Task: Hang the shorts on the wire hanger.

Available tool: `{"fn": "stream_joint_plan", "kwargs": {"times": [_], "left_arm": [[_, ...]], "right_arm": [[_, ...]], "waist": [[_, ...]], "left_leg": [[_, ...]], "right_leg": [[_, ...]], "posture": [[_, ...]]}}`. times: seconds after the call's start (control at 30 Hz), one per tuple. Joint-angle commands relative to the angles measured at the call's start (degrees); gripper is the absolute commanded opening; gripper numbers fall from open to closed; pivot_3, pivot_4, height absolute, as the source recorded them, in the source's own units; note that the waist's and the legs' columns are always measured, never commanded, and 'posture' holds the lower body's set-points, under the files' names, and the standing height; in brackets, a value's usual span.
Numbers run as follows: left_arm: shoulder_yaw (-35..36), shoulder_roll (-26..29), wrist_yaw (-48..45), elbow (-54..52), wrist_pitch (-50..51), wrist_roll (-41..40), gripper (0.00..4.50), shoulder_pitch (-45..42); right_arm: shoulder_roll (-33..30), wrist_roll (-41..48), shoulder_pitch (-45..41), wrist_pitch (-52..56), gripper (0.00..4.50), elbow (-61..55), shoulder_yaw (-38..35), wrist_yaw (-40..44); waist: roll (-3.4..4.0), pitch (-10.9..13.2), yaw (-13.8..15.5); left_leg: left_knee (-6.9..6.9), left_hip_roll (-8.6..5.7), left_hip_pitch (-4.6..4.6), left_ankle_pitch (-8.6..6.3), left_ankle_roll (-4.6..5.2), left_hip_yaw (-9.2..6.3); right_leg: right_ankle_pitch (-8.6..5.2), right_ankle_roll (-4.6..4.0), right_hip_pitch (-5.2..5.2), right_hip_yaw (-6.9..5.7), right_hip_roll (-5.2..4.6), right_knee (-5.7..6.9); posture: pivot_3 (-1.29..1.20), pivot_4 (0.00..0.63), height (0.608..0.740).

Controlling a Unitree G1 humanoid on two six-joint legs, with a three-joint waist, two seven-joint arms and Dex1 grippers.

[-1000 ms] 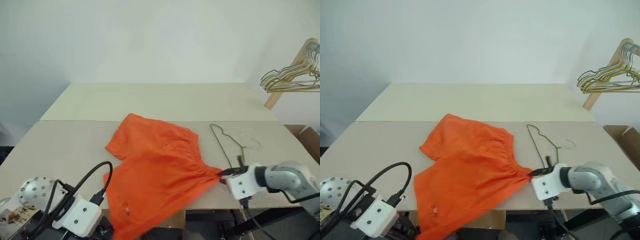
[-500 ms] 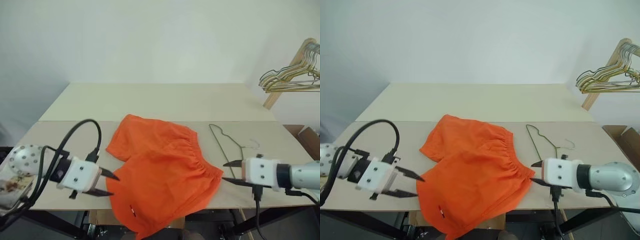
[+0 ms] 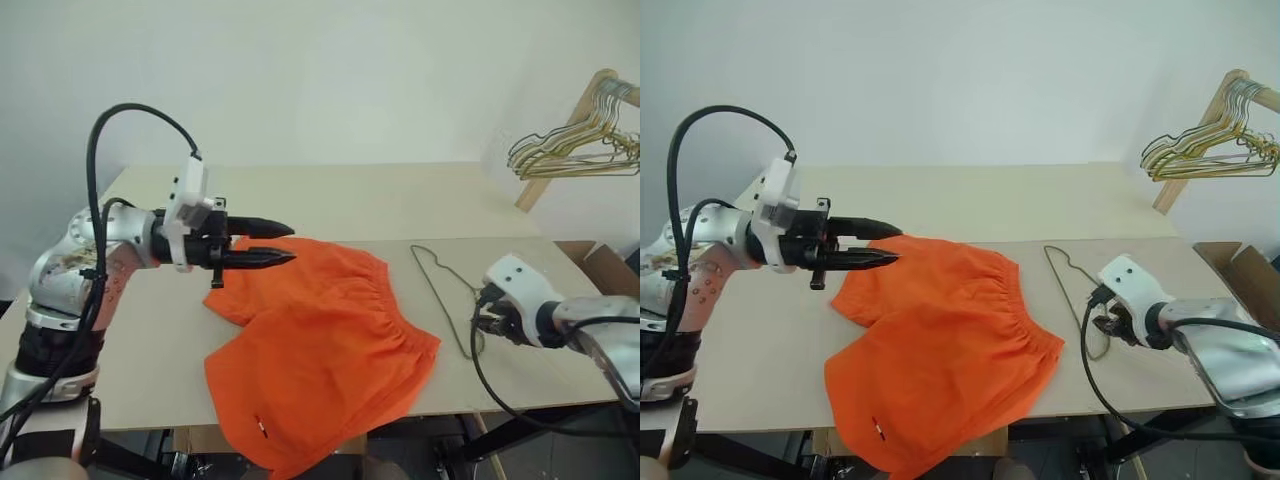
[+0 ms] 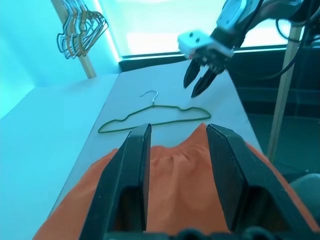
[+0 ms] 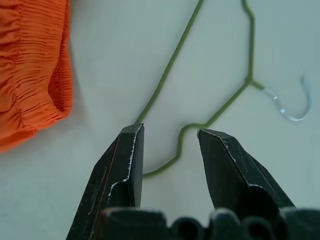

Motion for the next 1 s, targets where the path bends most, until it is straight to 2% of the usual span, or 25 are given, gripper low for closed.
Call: {"fn": "stream_joint_plan", "kwargs": {"times": [0.03,0.33,0.63,1.0], "left_arm": [[1.2,0.2,0.7,-1.9,1.1,-0.8,1.89,-0.9],[1.4,0.3,-0.2,-3.6,2.1,-1.0,1.89,-0.1],[2.5,1.2,-0.9,-4.3,2.4,-1.5,1.89,0.7],[2.2,1.1,-1.6,-4.8,1.8,-0.9,1.89,1.4]], "right_arm": [[1.5,-1.4,-3.0,0.1,2.10,3.8,2.3,-1.9],[5.1,-6.0,-5.9,-5.4,2.10,16.3,8.5,-4.9],[5.2,-5.9,-3.7,-5.7,2.10,14.5,5.7,-4.7],[6.8,-6.9,-3.3,-7.3,2.10,22.2,6.1,-5.1]], "waist": [[0.00,0.0,0.0],[0.00,0.0,0.3],[0.00,0.0,0.3],[-0.14,-0.1,0.5]], "left_leg": [[0.00,0.00,0.00,0.00,0.00,0.00],[0.01,-0.05,-0.02,0.00,0.00,-0.02],[0.00,-0.05,-0.01,0.00,0.00,-0.08],[0.01,-0.07,0.05,0.00,0.00,-0.07]], "right_leg": [[0.00,0.00,0.00,-0.01,0.00,0.00],[0.00,0.00,0.02,-0.04,-0.03,-0.02],[0.01,0.01,0.02,-0.05,-0.02,-0.01],[0.02,0.03,0.14,-0.06,-0.05,-0.05]], "posture": [[-0.04,0.000,0.740],[-0.01,0.000,0.740],[-0.01,0.000,0.740],[-0.01,0.000,0.740]]}}
